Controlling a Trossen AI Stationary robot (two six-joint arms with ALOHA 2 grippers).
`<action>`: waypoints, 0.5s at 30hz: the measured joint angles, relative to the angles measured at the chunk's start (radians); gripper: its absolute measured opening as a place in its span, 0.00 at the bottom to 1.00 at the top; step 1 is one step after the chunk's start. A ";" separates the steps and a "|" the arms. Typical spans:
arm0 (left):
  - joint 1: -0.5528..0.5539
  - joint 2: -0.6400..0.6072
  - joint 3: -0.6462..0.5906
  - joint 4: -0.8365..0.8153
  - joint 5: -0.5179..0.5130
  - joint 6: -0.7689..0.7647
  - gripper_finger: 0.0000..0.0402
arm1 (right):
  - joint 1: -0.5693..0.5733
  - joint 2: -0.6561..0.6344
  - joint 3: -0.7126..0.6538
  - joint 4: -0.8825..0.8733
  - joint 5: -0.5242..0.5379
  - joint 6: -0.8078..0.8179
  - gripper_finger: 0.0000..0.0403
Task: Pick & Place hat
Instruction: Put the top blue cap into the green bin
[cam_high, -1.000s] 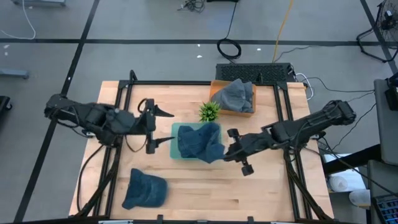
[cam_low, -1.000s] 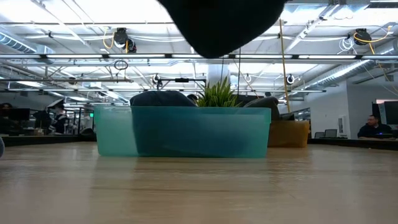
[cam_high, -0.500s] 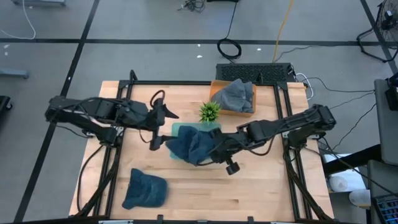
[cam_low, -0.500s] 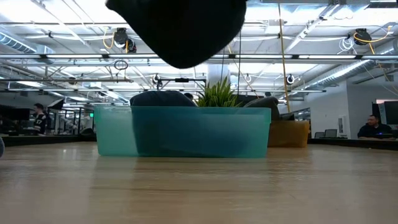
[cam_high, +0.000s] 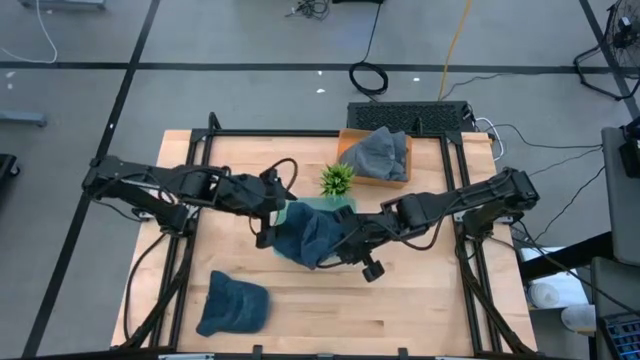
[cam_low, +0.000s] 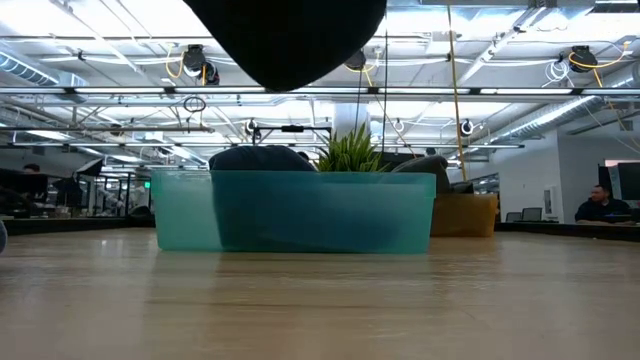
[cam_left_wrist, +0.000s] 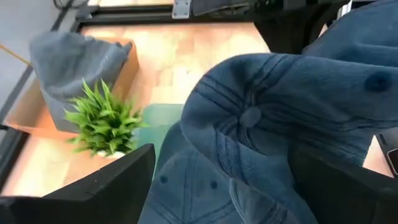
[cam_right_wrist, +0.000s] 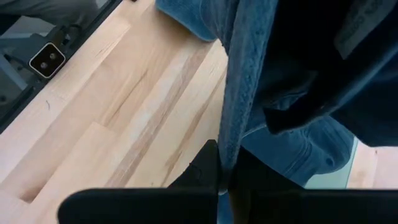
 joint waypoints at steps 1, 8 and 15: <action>0.003 0.006 0.000 -0.007 0.004 -0.013 0.93 | 0.000 0.000 0.000 -0.003 0.000 0.000 0.00; 0.037 0.022 0.000 -0.060 0.120 -0.076 0.82 | 0.000 0.000 0.000 -0.021 0.085 -0.004 0.00; 0.048 0.013 0.000 -0.059 0.241 -0.092 0.16 | -0.001 0.000 -0.001 -0.043 0.104 0.001 0.00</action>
